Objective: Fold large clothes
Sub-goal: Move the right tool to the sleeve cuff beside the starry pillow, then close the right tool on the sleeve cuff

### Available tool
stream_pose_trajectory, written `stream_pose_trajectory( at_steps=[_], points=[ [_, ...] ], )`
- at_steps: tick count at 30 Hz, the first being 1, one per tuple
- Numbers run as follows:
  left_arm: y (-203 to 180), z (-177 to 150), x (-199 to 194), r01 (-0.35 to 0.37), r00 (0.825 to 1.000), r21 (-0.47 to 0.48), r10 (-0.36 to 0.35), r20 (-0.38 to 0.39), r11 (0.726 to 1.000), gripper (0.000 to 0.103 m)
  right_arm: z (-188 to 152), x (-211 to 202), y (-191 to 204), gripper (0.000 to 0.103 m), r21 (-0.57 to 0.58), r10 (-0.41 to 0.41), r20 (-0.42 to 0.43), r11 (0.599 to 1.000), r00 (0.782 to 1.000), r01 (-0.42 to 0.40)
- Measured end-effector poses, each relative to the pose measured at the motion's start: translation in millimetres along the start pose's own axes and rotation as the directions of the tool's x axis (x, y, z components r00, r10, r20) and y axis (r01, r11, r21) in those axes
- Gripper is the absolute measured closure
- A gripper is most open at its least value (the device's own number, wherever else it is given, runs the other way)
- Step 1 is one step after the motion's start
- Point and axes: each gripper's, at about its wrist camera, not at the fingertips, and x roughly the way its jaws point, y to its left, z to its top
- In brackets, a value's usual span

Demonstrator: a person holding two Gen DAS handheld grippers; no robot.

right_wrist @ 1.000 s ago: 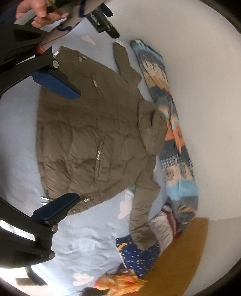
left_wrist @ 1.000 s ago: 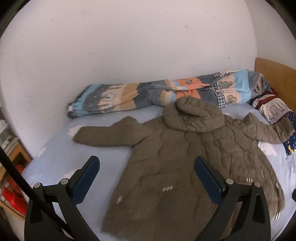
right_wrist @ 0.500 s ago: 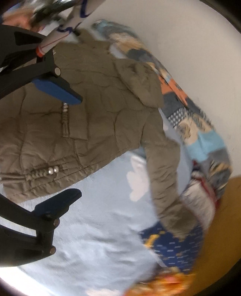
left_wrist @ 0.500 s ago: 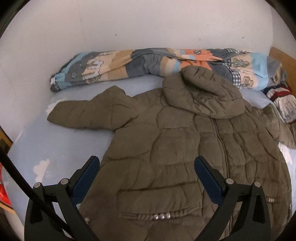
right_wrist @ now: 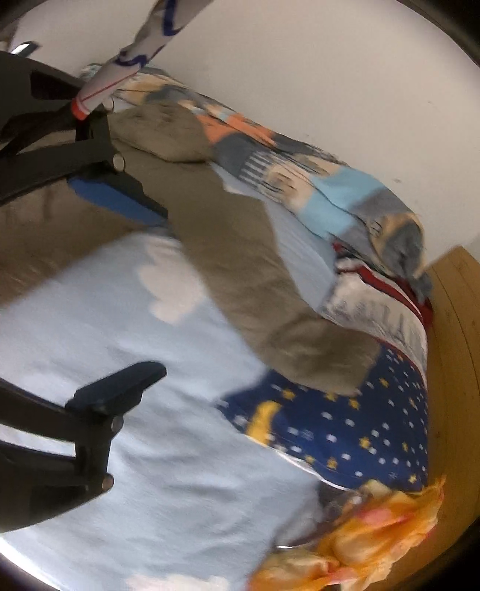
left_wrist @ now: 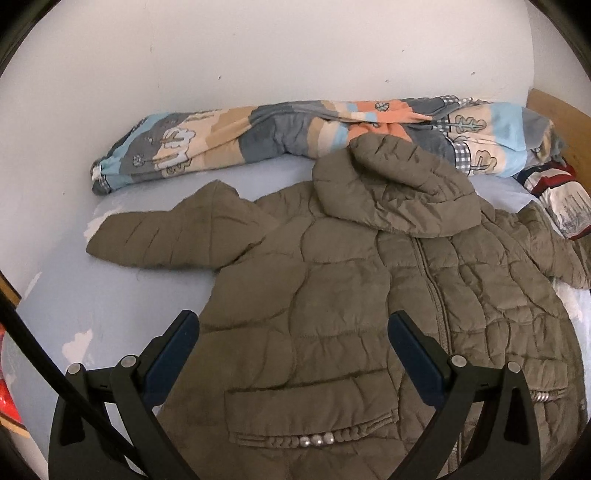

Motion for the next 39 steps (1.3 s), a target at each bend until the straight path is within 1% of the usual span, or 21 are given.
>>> stream_pose_trajectory(
  at_steps=[1,2,5,7,10,12,15,18,23,24,26,27,28,30,33,36,39],
  points=[
    [-0.1,0.0,0.3,-0.001,1.0,0.004,0.001,0.002,1.0,0.001,10.5,4.8,-3.1,0.032,-0.005,-0.019,0.006,1.0,1.0,0.019],
    [-0.4,0.2,1.3,-0.007,1.0,0.008,0.007,0.003,1.0,0.001,20.1,8.1,-5.9,0.037,-0.007,-0.033,0.019,0.999,0.999,0.033],
    [-0.2,0.9,5.6,-0.013,1.0,0.009,0.013,0.001,1.0,0.001,51.3,24.6,-14.4,0.045,-0.006,-0.102,0.048,0.995,0.994,0.103],
    [0.7,1.0,9.0,-0.014,1.0,0.009,0.014,-0.001,1.0,0.001,66.6,32.9,-24.6,0.05,0.012,-0.115,0.062,0.993,0.991,0.114],
    [-0.2,-0.1,13.9,-0.018,1.0,0.018,0.018,-0.009,1.0,0.001,91.4,46.1,-45.3,0.05,0.084,-0.117,0.081,0.99,0.99,0.11],
    [-0.5,-0.4,16.9,-0.019,1.0,0.026,0.019,-0.014,0.999,0.001,103.8,52.5,-53.4,0.05,0.106,-0.131,0.095,0.987,0.987,0.12],
    [-0.6,-1.1,19.4,-0.022,1.0,0.035,0.023,-0.016,0.999,0.001,120.1,64.6,-62.6,0.05,0.115,-0.15,0.105,0.984,0.983,0.138],
    [-0.5,-1.5,20.8,-0.027,1.0,0.032,0.027,-0.015,0.999,0.001,131.9,79.2,-70.5,0.05,0.119,-0.166,0.097,0.981,0.981,0.154],
    [-3.4,-5.9,27.1,-0.037,0.999,0.046,0.039,-0.027,0.998,0.001,141.7,107.4,-81.6,0.051,0.119,-0.186,0.071,0.977,0.98,0.177],
    [-3.8,-6.5,28.8,-0.039,0.999,0.047,0.04,-0.034,0.998,0.001,141.8,109.8,-82.2,0.053,0.117,-0.183,0.076,0.978,0.98,0.173],
    [-3.5,-6.8,29.9,-0.037,0.998,0.045,0.039,-0.04,0.998,0.001,142.5,112.2,-79.4,0.079,0.103,-0.187,0.081,0.979,0.979,0.178],
    [-3.3,-6.7,29.7,-0.036,0.998,0.045,0.038,-0.041,0.998,0.001,142.1,110.9,-76.6,0.08,0.095,-0.192,0.085,0.978,0.978,0.183],
    [-3.0,-6.4,29.2,-0.037,0.999,0.043,0.038,-0.039,0.998,0.001,141.8,108.6,-72.5,0.085,0.084,-0.195,0.092,0.979,0.977,0.187],
    [-2.3,-5.6,28.1,-0.031,0.999,0.035,0.032,-0.033,0.999,0.001,142.0,99.9,-60.5,0.087,0.063,-0.199,0.122,0.979,0.972,0.192],
    [-1.4,-4.9,23.3,-0.017,1.0,0.021,0.018,-0.026,1.0,0.001,142.5,81.2,-42.7,0.088,0.057,-0.18,0.158,0.983,0.971,0.173],
    [-0.7,-3.4,16.8,-0.009,1.0,0.014,0.009,-0.018,1.0,0.001,143.6,59.4,-19.3,0.088,0.038,-0.147,0.19,0.989,0.971,0.142],
    [2.4,-0.7,9.4,-0.001,1.0,0.001,0.001,-0.004,1.0,0.001,145.4,33.6,13.7,0.089,0.011,-0.108,0.222,0.994,0.969,0.108]
  ],
)
